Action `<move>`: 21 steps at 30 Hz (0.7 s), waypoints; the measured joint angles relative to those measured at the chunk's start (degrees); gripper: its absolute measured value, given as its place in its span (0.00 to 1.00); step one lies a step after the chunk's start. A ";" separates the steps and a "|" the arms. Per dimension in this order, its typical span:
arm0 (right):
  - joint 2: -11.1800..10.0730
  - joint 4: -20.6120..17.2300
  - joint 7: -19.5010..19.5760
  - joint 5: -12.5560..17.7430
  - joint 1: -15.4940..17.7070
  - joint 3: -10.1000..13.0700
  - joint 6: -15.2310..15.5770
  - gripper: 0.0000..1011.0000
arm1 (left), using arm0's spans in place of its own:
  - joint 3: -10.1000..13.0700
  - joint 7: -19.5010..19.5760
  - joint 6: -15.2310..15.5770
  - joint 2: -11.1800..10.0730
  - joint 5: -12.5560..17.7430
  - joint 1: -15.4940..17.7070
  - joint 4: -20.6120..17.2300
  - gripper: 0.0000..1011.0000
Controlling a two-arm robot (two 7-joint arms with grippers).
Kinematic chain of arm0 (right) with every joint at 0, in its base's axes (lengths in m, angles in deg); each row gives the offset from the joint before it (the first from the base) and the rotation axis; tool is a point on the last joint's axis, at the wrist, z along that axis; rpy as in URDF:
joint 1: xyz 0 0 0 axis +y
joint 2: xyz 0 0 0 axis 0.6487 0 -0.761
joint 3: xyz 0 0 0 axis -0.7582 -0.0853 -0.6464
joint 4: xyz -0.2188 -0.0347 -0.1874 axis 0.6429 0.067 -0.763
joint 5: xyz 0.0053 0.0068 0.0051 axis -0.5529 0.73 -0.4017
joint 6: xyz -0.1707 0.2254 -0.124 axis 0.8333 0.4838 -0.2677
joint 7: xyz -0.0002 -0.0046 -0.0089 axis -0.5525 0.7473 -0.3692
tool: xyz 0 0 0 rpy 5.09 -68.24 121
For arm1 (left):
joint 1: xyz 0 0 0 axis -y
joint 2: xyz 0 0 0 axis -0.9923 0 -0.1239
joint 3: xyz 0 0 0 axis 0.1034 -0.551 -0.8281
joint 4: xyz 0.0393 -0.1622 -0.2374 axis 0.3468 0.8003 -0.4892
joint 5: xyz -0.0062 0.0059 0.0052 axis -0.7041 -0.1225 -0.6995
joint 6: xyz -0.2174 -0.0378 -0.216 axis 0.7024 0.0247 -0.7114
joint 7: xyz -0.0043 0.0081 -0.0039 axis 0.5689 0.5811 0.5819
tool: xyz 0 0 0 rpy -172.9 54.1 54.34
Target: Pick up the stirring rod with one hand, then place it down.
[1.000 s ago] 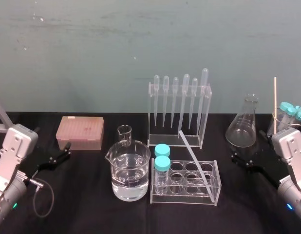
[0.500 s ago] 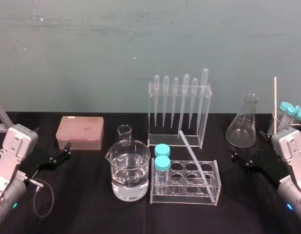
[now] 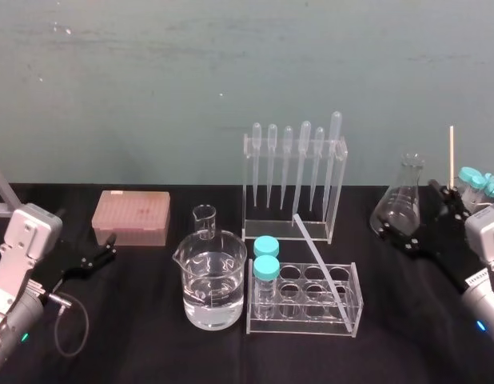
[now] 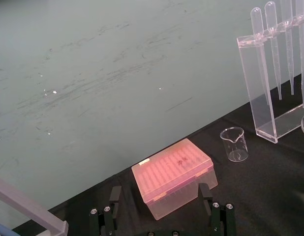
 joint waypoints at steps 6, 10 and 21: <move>-0.04 -2.20 -8.53 0.27 -1.48 -2.61 -6.51 0.99 | 0.00 0.00 0.00 0.00 0.00 0.00 0.00 0.99; 0.84 -1.44 -13.71 2.24 -3.19 -4.27 -7.70 0.99 | 0.00 0.00 0.00 0.00 0.00 0.00 0.00 0.99; 5.68 6.91 -29.25 14.05 -8.89 -6.94 -2.37 0.99 | 0.00 0.00 0.00 0.00 0.00 0.00 0.00 0.99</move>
